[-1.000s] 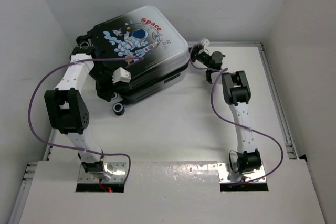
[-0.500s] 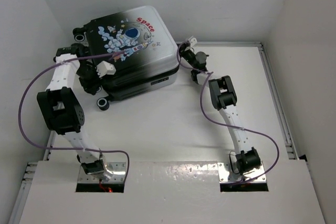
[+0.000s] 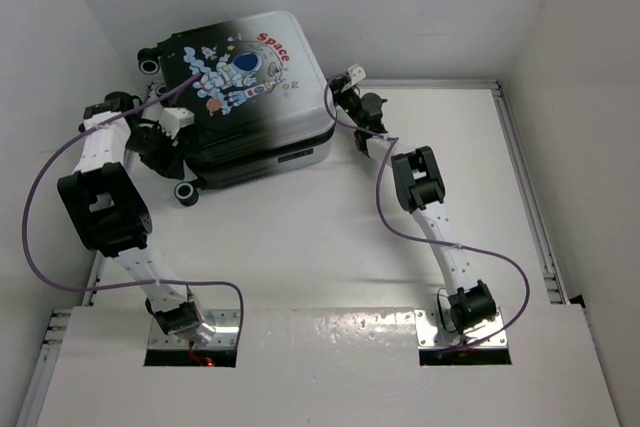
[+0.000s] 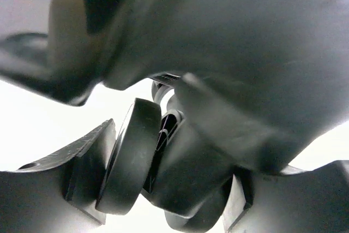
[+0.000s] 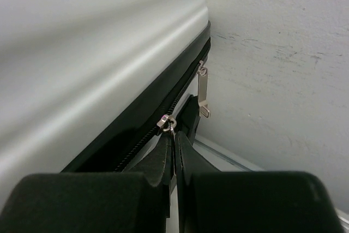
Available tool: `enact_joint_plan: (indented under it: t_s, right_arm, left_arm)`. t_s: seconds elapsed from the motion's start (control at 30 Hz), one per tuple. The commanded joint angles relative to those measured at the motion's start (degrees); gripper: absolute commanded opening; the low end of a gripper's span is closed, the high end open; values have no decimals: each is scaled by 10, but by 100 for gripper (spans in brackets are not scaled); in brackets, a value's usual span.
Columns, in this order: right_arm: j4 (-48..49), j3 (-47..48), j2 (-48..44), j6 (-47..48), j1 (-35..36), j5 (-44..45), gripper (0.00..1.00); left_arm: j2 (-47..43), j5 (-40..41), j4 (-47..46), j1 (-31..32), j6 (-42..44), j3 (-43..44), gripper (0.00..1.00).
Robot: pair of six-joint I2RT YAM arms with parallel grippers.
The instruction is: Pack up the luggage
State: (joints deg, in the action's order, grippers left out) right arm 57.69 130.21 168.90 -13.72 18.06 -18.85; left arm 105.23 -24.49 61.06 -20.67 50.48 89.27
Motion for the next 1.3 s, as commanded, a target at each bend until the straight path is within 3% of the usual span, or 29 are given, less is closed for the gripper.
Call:
enact_joint_plan:
  t_s: [0.0,0.27,0.47,0.57,0.67,0.87,0.9,0.97,1.0,1.03,1.13,1.2,1.27]
  right_arm:
    - [9,0,6,-27,15,94,0]
    - [58,-36,-9,-67,75,105,0]
    - [42,-25,-4,-55,94,131,0]
    - [64,-67,-25,-55,92,137,0]
    - [78,-116,-53,-45,88,134,0]
    - [2,29,10,-37,87,183,0]
    - [19,31,3,-42,88,185,10]
    - [44,-42,-16,-47,88,181,18]
    - [83,-88,-49,-47,87,169,22]
    - [93,-124,-58,-44,87,166,21]
    - [106,-153,-80,-35,87,162,14]
    - [76,-113,-61,-38,81,171,3]
    - [59,-43,-35,-41,78,172,0]
  left_arm:
    - [81,105,-335,-60,-173,38,0]
    - [96,165,-335,-109,-166,71,0]
    - [96,192,-341,-130,-144,66,0]
    - [90,158,-346,-135,-155,61,26]
    - [72,112,-346,-135,-181,50,28]
    - [5,92,-360,-140,-188,-15,26]
    - [-3,85,-367,-141,-194,-16,30]
    - [-15,80,-375,-147,-212,-22,41]
    - [-26,73,-382,-152,-222,-22,56]
    - [-26,67,-387,-152,-248,-22,86]
    - [-40,53,-395,-158,-277,-16,91]
    - [-54,46,-401,-158,-289,-16,93]
    - [-64,46,-401,-158,-302,-16,94]
